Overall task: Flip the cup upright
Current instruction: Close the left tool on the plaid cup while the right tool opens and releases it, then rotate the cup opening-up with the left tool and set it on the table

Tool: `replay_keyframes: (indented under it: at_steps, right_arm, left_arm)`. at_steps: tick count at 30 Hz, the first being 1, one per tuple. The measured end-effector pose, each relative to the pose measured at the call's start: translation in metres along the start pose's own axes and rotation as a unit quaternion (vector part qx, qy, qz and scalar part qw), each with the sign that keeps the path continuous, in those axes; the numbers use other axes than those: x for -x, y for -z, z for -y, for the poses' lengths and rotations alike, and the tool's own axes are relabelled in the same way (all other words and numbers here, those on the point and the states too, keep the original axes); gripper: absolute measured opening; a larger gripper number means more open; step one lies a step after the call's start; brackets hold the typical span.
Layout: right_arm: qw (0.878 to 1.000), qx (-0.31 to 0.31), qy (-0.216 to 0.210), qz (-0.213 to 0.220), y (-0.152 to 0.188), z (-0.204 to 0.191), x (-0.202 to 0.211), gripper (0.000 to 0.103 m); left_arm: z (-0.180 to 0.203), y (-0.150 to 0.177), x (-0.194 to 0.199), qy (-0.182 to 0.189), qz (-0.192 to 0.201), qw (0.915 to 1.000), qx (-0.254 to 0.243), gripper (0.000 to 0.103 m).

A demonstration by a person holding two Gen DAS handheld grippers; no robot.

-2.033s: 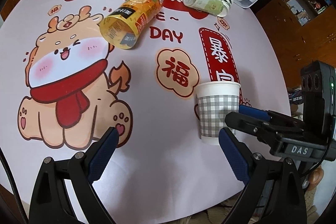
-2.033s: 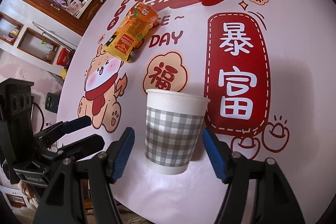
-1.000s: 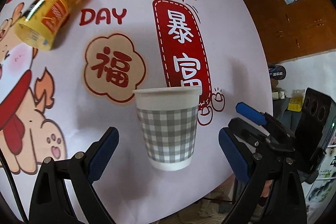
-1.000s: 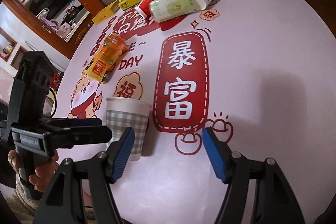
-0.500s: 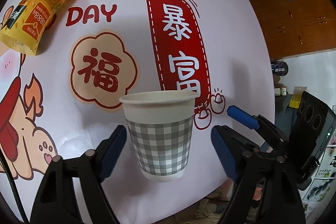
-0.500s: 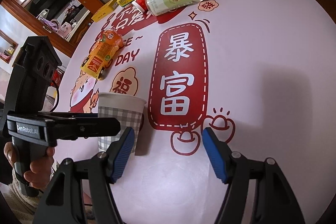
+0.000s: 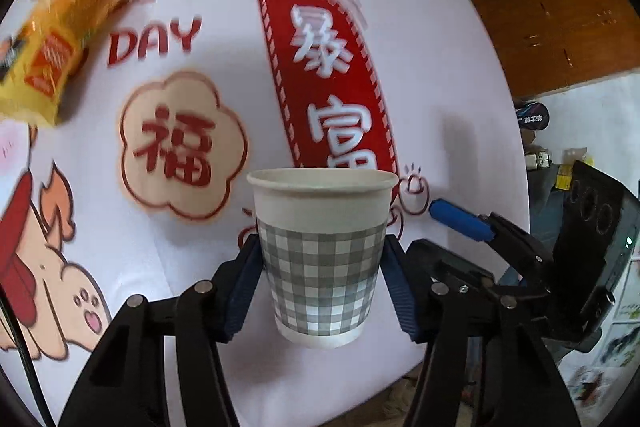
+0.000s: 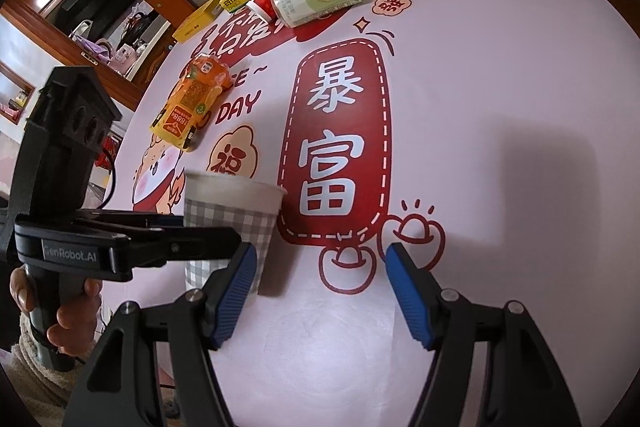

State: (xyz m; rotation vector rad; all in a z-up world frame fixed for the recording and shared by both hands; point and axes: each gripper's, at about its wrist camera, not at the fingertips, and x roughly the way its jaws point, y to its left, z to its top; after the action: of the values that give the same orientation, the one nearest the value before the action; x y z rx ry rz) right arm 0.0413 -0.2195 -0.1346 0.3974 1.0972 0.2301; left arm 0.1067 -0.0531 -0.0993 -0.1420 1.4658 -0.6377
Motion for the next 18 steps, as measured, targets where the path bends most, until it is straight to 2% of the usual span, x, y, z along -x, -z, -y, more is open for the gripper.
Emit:
replay_keyframes:
  at_steps: [4, 6, 9, 12, 14, 17, 18]
  right_arm:
    - [1.000, -0.003, 0.002, 0.007, 0.003, 0.003, -0.001, 0.067]
    - [1.000, -0.003, 0.003, 0.010, 0.004, 0.004, -0.001, 0.067]
    - [0.999, -0.001, 0.018, 0.028, 0.006, 0.001, -0.001, 0.067]
    - [0.995, 0.023, 0.063, 0.076, 0.009, -0.011, 0.006, 0.067]
    - [0.988, 0.043, 0.097, 0.109, 0.013, -0.023, 0.010, 0.067]
    - [0.984, 0.055, 0.106, 0.133, 0.015, -0.032, 0.012, 0.067]
    - [0.983, 0.057, 0.106, 0.137, 0.015, -0.033, 0.012, 0.067]
  left_arm:
    - [0.012, 0.006, 0.013, -0.022, 0.071, 0.9960, -0.050, 0.058]
    - [0.018, 0.011, 0.019, -0.042, 0.113, 0.9900, -0.073, 0.057]
    - [0.021, 0.023, 0.026, -0.086, 0.191, 0.9724, -0.102, 0.057]
    - [0.018, 0.036, 0.023, -0.125, 0.248, 0.9541, -0.112, 0.057]
    - [0.014, 0.044, 0.020, -0.136, 0.277, 0.9447, -0.110, 0.057]
    - [0.012, 0.057, 0.016, -0.141, 0.323, 0.9296, -0.107, 0.057]
    - [0.010, 0.059, 0.015, -0.140, 0.330, 0.9276, -0.105, 0.057]
